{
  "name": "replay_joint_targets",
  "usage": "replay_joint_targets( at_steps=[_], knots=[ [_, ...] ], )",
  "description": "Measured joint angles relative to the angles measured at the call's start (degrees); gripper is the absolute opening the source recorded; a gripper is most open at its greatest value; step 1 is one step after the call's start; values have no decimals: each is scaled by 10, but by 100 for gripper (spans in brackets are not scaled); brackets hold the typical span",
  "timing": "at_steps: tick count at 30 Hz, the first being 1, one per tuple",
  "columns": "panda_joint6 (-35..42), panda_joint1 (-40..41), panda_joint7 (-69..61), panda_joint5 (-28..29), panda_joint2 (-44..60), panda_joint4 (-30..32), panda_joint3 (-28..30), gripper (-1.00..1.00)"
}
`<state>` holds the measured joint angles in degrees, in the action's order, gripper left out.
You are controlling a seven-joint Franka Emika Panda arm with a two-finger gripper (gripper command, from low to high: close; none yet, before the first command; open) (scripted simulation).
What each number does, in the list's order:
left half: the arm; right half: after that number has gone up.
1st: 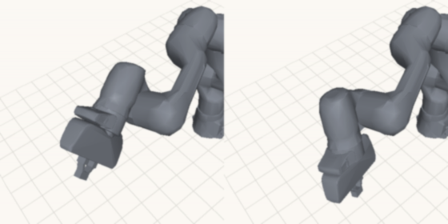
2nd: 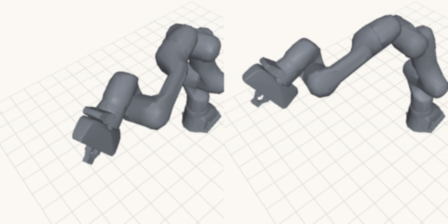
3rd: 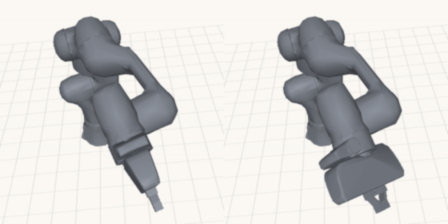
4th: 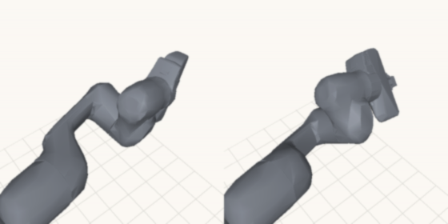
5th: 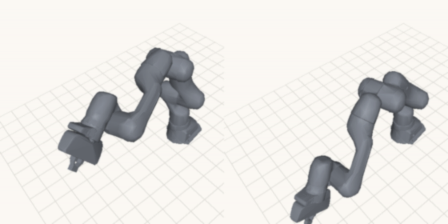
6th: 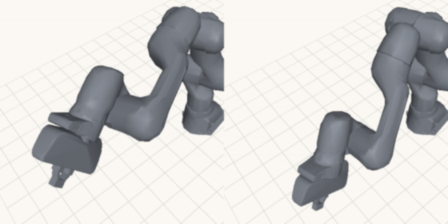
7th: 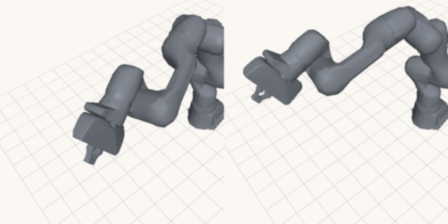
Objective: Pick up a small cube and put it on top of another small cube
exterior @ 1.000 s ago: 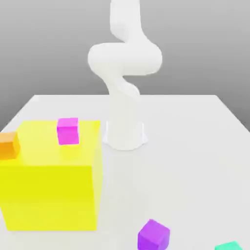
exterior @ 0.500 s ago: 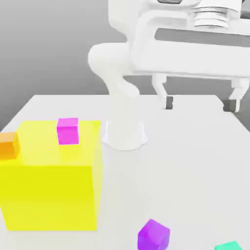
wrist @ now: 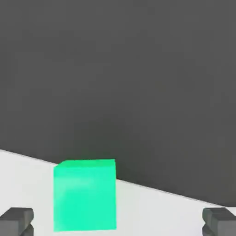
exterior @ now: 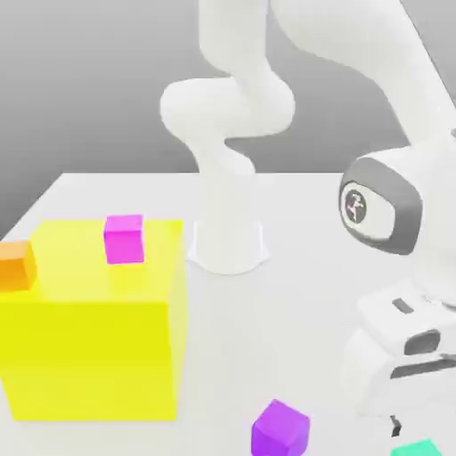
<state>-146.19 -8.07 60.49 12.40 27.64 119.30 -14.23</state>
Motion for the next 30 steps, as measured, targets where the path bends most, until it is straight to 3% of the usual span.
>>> replay_joint_targets(
  at_steps=[3,4,10,15,26,30],
  knots=[
    [-43,-16,13,18,62,-14,17,0],
    [-53,-20,16,22,76,-17,22,-100],
    [-59,-22,17,23,83,-19,24,-100],
    [1,-2,-1,-5,5,0,5,-100],
    [147,130,55,-47,-197,52,142,-100],
    [218,246,83,-68,-293,71,197,-100]
  ],
)
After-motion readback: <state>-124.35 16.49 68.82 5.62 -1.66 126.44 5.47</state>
